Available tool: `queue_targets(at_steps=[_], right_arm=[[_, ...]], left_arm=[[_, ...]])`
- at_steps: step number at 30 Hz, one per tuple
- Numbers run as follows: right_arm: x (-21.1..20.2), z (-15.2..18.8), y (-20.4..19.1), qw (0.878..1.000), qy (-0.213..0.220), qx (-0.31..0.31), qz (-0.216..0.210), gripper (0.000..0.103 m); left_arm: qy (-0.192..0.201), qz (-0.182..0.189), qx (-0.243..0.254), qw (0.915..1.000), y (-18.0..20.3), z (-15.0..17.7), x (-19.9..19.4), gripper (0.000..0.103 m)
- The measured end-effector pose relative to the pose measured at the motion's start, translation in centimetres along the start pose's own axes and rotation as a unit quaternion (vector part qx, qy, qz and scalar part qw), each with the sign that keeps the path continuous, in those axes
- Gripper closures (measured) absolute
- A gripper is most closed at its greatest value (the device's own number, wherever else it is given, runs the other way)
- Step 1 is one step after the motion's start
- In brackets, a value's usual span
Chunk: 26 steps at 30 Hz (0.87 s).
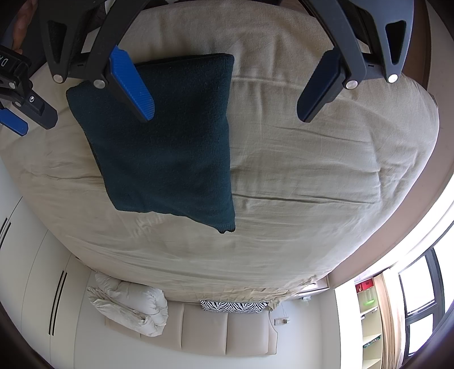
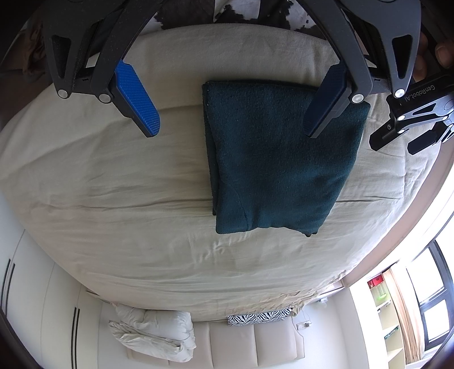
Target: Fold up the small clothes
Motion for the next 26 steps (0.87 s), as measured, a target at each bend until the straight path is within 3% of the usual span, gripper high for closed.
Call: queue_targets(at_steps=[26], right_arm=[[0.07,0.71,-0.05,1.0,-0.004,0.003,-0.002,0.0]], left_arm=[[0.005,-0.003,0.009,0.9999,-0.2,-0.07,0.1,0.0]])
Point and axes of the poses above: each gripper's, at about its wrist camera, not at the fingertips, and x roughly the way its jaws point, y to its right, z to its underside, the point moved 8 cm from there along x, roughly the way its jaws point, and after that the axes turned 3 degrees about y, right-handed, at the moved point
